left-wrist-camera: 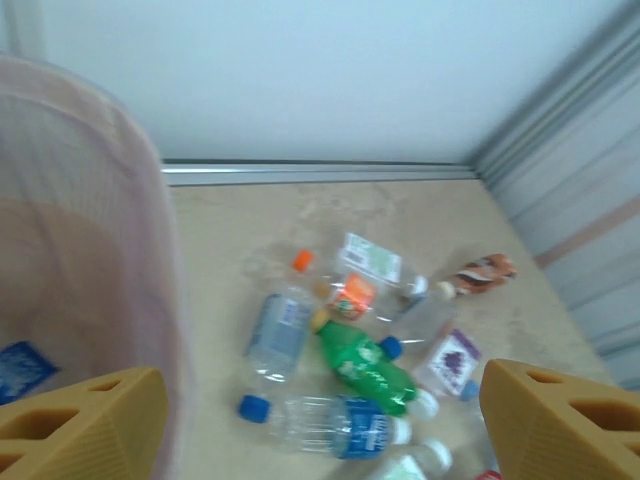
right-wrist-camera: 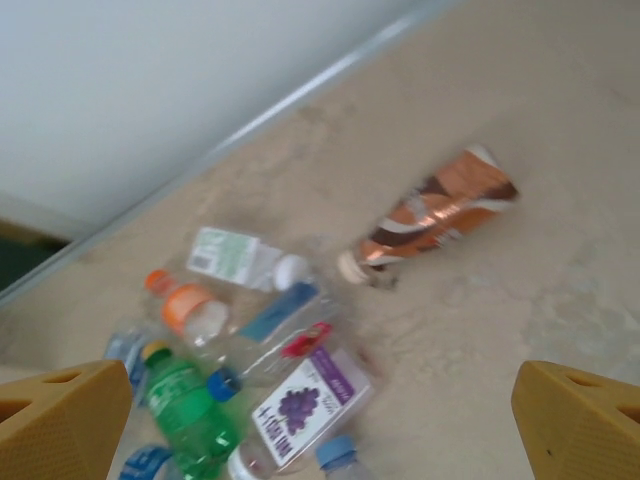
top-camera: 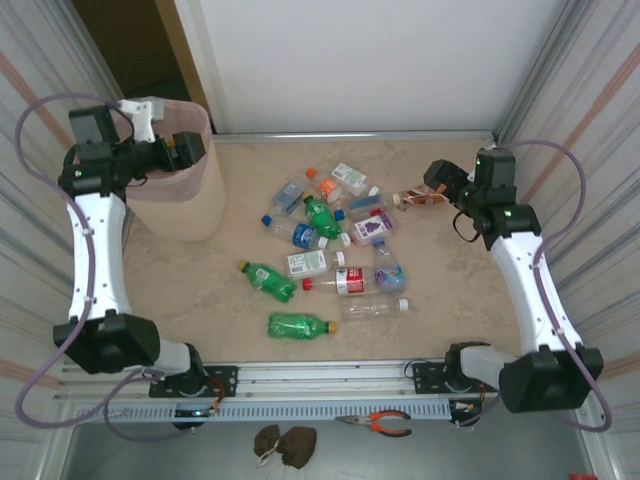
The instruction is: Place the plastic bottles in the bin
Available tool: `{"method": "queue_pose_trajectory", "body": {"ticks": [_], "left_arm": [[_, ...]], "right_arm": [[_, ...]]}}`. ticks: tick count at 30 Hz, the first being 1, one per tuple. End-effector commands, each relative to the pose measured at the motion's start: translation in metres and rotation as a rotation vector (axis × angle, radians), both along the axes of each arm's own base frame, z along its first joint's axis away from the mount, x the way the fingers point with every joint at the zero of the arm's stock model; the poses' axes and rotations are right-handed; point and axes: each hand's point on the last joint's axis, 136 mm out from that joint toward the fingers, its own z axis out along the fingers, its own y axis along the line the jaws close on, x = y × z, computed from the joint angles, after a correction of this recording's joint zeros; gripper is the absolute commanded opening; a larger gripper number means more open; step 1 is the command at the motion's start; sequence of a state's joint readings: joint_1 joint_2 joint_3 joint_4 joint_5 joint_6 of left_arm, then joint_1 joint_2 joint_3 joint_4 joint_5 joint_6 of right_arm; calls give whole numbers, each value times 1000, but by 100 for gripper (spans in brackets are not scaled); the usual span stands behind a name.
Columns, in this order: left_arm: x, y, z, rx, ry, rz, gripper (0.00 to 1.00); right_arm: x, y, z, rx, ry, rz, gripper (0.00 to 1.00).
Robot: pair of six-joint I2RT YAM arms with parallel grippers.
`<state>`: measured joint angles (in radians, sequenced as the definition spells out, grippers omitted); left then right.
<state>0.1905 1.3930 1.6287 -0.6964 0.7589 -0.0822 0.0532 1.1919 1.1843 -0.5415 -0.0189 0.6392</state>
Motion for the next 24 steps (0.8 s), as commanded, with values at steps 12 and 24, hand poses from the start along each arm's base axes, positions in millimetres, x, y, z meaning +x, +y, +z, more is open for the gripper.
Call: {"method": "queue_pose_trajectory", "body": {"ticks": [12, 24], "left_arm": [[-35, -54, -8, -177, -17, -168, 81], [-37, -63, -18, -195, -8, -182, 81]], "right_arm": [[55, -30, -97, 217, 403, -444, 96], [107, -43, -170, 501, 569, -628, 98]]}}
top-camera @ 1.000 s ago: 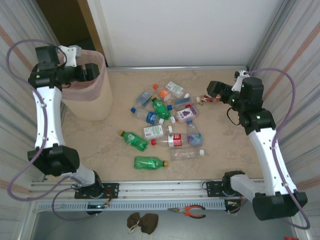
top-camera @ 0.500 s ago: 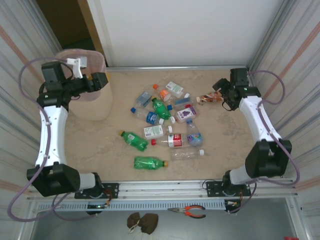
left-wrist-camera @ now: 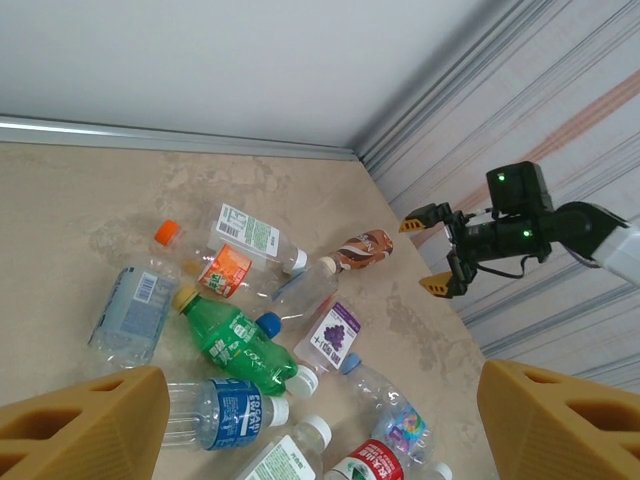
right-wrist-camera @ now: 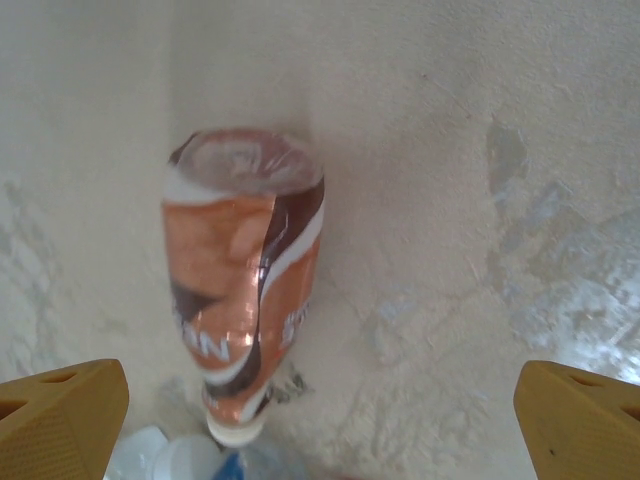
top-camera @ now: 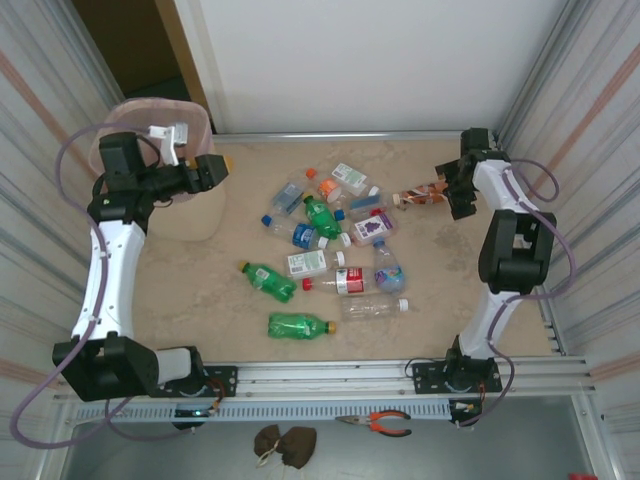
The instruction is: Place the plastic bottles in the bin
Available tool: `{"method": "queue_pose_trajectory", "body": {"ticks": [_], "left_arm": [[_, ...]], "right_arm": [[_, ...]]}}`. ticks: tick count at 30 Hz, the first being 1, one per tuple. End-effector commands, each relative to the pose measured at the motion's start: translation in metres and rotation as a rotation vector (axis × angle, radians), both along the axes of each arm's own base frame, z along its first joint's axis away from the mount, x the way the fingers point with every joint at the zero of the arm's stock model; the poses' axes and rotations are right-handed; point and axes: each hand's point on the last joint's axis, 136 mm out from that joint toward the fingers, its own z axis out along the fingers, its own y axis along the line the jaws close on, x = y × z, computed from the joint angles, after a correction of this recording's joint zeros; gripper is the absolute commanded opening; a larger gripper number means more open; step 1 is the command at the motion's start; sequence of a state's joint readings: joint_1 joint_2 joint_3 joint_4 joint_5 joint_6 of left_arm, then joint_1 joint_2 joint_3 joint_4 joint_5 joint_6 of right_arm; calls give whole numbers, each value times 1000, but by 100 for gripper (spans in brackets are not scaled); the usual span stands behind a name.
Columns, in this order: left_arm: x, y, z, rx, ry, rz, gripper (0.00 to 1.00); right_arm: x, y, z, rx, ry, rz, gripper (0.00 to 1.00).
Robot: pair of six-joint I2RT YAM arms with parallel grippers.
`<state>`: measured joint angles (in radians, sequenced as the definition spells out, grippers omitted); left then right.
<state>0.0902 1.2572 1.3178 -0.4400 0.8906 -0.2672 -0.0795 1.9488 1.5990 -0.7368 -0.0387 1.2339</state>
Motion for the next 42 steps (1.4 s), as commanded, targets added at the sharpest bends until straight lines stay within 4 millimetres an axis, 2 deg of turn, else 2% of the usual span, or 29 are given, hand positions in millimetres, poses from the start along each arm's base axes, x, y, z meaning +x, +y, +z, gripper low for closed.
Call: {"method": "queue_pose_trajectory", "body": {"ticks": [1, 8, 11, 12, 16, 23, 25, 35, 42], "left_arm": [[-7, -8, 10, -19, -39, -26, 81], [0, -7, 10, -13, -44, -10, 81], [4, -6, 11, -16, -42, -7, 81], [5, -5, 9, -15, -39, -2, 80], [6, -8, 6, -10, -21, -5, 79], [3, -9, 6, -1, -21, -5, 79], [1, -9, 6, 0, -24, -8, 79], [-11, -12, 10, -8, -28, -21, 79], [-28, -29, 14, 0, -61, -100, 79]], "right_arm": [[14, 10, -7, 102, 17, -66, 98], [43, 6, -27, 121, 35, -106, 97], [46, 6, -43, 143, 75, -109, 97], [52, 4, -39, 150, 65, -111, 97], [49, 0, -51, 143, 95, -127, 92], [46, -5, -58, 141, 104, -138, 83], [36, -4, -68, 138, 132, -145, 80], [29, -4, -65, 142, 95, -162, 68], [26, -10, -38, 131, 9, -149, 63]]}}
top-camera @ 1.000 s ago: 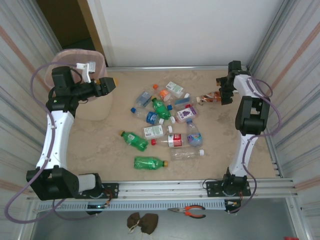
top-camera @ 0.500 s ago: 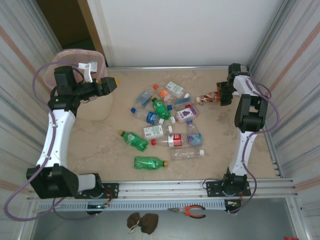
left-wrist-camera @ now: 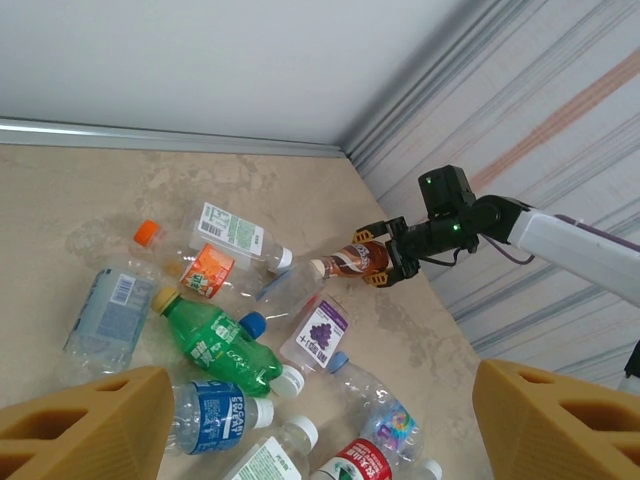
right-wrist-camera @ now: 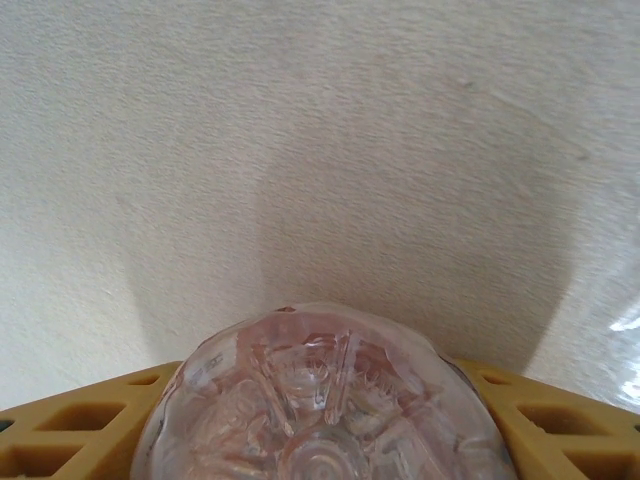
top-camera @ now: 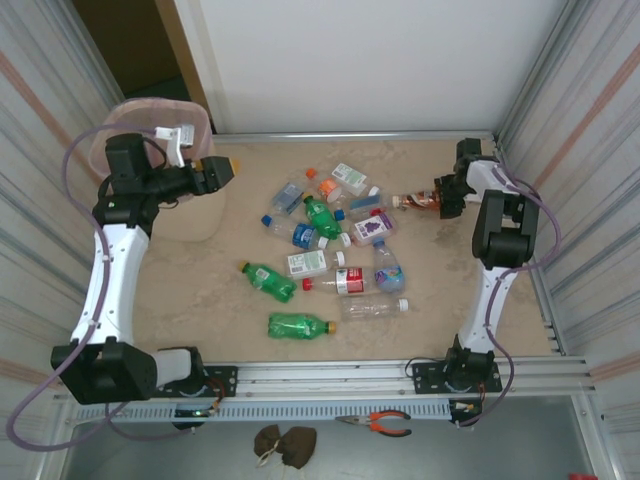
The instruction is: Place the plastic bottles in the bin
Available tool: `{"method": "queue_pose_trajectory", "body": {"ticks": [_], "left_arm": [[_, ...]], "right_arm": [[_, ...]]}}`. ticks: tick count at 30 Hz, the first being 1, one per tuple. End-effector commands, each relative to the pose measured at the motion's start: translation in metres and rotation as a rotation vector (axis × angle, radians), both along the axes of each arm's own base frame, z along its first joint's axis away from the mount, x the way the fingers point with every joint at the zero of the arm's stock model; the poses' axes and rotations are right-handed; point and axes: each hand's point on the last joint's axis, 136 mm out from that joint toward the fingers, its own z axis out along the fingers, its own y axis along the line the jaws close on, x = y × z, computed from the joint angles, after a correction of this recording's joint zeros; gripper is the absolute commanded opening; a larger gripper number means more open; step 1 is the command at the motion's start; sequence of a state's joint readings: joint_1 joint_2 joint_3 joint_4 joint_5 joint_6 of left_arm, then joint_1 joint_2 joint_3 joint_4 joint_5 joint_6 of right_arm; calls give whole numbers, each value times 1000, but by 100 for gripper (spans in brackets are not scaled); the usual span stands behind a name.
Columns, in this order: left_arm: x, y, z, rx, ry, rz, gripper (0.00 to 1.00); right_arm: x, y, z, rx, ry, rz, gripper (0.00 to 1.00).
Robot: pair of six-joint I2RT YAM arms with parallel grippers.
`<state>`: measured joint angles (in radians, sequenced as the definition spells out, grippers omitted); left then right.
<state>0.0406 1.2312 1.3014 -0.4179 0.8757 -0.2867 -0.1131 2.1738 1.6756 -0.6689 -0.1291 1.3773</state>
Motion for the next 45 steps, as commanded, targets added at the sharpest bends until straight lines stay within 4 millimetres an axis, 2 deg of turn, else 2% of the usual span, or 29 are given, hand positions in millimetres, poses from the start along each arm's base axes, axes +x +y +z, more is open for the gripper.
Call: {"method": "queue_pose_trajectory", "body": {"ticks": [1, 5, 9, 13, 16, 22, 26, 31, 34, 38, 45], "left_arm": [[-21, -16, 9, 6, -45, -81, 79], [-27, -31, 11, 18, -63, -126, 79], [-35, -51, 14, 40, -100, -186, 79], [-46, -76, 20, 57, -149, -252, 79], [-56, -97, 21, 66, -180, -308, 79], [-79, -145, 19, 79, -229, -430, 79], [-96, -176, 14, 91, -246, -510, 79], [-111, -204, 1, 116, -240, -566, 79], [-120, -216, -3, 115, -229, -603, 79], [-128, -228, 0, 93, -240, -635, 79], [-159, -245, 15, 50, -325, -739, 79]], "right_arm": [[-4, -9, 38, -31, -79, -13, 63], [-19, -17, 63, -106, -130, 17, 63], [-31, -19, 94, -178, -211, 117, 62], [-44, -10, 130, -270, -334, 314, 62], [-57, 5, 162, -329, -465, 475, 62], [-93, 48, 226, -386, -727, 752, 59], [-122, 90, 264, -410, -905, 940, 60], [-158, 146, 306, -512, -1133, 1159, 59], [-180, 179, 325, -539, -1266, 1276, 58], [-214, 212, 354, -484, -1451, 1393, 59], [-256, 251, 379, -365, -1613, 1549, 59]]}}
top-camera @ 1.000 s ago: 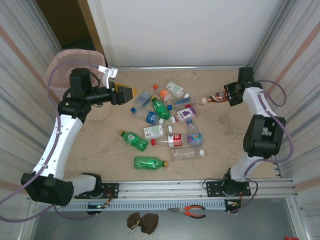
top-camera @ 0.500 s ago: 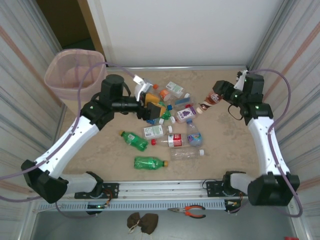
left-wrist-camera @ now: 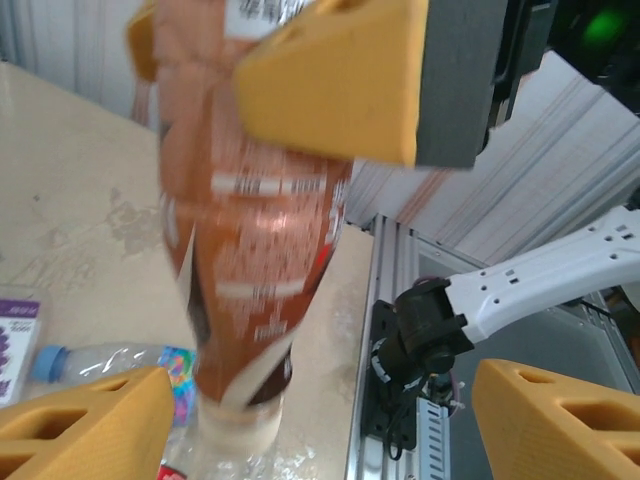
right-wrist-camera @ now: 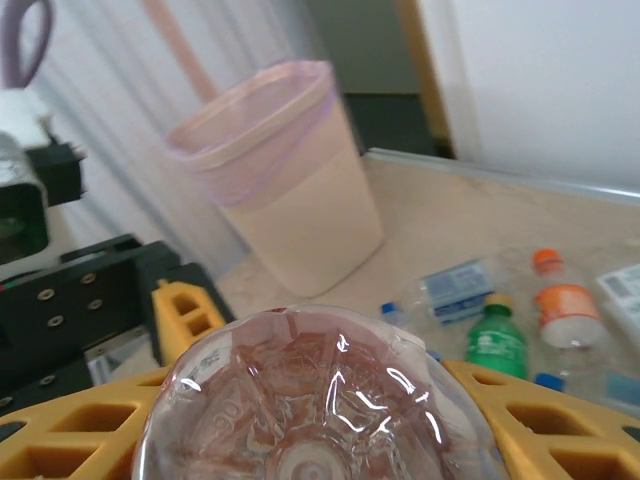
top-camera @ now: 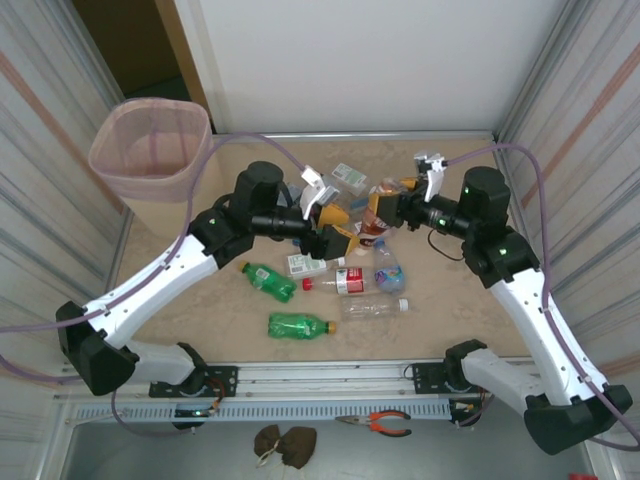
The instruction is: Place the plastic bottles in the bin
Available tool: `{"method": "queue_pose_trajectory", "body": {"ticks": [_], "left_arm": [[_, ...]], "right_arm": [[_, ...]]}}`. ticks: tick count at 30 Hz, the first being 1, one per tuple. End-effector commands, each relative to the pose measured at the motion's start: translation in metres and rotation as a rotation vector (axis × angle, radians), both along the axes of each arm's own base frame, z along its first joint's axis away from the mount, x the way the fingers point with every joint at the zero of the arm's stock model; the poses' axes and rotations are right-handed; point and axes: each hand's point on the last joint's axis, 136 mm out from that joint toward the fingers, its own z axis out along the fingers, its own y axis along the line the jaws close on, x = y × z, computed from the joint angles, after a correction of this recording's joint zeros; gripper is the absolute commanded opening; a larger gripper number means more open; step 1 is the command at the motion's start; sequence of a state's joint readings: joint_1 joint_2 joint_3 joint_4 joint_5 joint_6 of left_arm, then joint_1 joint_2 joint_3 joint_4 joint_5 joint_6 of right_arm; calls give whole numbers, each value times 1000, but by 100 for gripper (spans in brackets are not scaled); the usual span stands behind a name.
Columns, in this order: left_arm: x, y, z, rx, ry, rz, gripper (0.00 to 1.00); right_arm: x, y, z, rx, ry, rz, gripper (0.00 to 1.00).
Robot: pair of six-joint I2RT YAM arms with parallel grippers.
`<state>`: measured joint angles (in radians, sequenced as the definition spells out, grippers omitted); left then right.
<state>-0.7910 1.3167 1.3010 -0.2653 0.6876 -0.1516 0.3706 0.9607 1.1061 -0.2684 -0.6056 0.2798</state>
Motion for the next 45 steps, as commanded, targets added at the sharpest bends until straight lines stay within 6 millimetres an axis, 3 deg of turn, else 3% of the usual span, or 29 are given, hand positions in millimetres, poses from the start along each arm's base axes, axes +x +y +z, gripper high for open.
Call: {"method": "queue_pose_trajectory", "body": {"ticks": [1, 10, 20, 30, 32, 38, 45], "left_arm": [[-16, -8, 28, -77, -95, -67, 79], [-12, -11, 29, -68, -98, -22, 72], [-22, -10, 49, -163, -124, -61, 74], [-25, -8, 52, -177, -146, -68, 55], [-24, -8, 50, -173, -147, -62, 55], [-15, -2, 45, -132, -170, 6, 55], [2, 13, 39, -57, -198, 112, 55]], "right_arm": [[-27, 17, 38, 41, -121, 135, 59], [-57, 42, 59, 81, -159, 252, 59], [-67, 55, 64, 72, -192, 279, 59], [-63, 53, 66, 68, -205, 246, 60], [-62, 52, 66, 67, -209, 237, 63], [-55, 44, 69, 49, -223, 160, 87], [-38, 14, 70, 5, -251, -52, 94]]}}
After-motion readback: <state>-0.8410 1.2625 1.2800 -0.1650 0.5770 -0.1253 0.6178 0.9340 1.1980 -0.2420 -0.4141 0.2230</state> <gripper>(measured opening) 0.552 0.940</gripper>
